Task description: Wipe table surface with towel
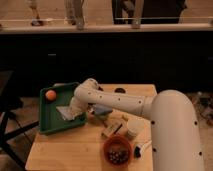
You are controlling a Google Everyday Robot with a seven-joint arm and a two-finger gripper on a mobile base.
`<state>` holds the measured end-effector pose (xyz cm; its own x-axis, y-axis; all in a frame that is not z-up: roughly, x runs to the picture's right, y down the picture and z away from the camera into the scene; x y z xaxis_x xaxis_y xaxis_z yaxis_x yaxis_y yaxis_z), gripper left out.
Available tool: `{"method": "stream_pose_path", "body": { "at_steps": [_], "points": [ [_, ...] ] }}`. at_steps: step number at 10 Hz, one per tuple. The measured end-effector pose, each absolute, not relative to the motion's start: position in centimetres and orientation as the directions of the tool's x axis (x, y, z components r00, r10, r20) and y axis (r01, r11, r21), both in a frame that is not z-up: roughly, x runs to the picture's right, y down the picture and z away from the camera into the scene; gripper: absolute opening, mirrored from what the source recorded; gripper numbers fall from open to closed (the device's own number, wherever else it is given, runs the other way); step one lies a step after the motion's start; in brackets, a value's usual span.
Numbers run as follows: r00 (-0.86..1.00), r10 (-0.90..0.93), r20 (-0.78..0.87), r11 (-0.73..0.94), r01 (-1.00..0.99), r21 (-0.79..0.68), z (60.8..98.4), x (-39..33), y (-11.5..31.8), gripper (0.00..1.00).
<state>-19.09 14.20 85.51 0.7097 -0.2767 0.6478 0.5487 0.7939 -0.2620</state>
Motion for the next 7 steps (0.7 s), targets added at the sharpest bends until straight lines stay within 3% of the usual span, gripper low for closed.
{"method": "stream_pose_path", "body": {
  "at_steps": [2,7],
  "points": [
    [0.704,-0.286,0.65,0.789,0.558,-0.258,84.5,-18.4,13.4,0.09],
    [0.709,-0.29,0.643,0.793,0.554,-0.254,85.2,-19.9,13.5,0.57]
  ]
}}
